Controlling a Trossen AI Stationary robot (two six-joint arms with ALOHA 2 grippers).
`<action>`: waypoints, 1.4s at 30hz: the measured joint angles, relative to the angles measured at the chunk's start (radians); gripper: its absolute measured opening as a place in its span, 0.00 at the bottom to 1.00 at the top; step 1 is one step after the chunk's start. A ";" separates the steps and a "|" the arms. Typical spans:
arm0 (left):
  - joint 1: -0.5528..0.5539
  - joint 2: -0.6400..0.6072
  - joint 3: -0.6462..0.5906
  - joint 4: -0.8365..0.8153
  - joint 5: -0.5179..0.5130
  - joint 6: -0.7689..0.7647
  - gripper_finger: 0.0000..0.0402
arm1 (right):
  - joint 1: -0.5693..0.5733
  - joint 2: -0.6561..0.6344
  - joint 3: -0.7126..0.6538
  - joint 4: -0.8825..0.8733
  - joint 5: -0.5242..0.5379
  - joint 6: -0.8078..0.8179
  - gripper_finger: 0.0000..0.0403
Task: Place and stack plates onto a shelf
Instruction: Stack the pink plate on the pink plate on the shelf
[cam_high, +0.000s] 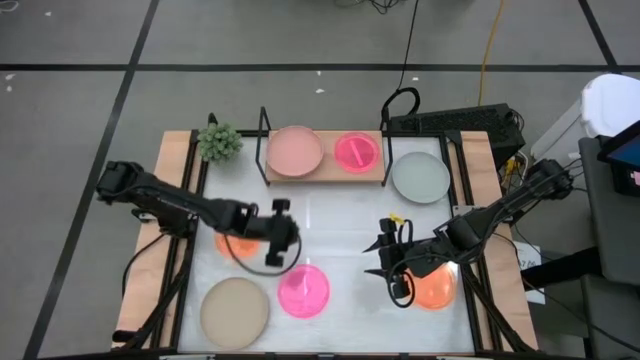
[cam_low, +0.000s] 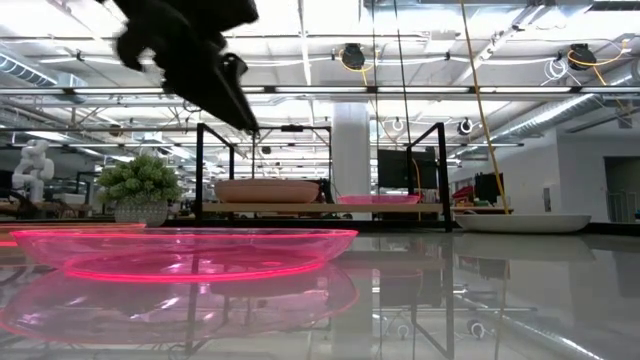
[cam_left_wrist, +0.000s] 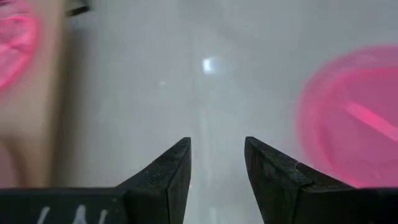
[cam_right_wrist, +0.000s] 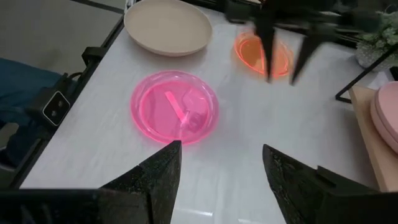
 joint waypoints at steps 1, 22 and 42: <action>-0.026 0.000 0.000 -0.016 0.000 -0.015 0.39 | 0.000 0.005 0.000 0.005 -0.002 0.000 0.51; -0.369 0.016 0.000 -0.047 -0.011 0.144 0.39 | 0.000 0.084 0.000 0.089 -0.003 0.012 0.51; -0.330 0.187 0.000 -0.021 -0.032 0.859 0.39 | 0.000 0.083 0.000 0.108 -0.002 -0.010 0.51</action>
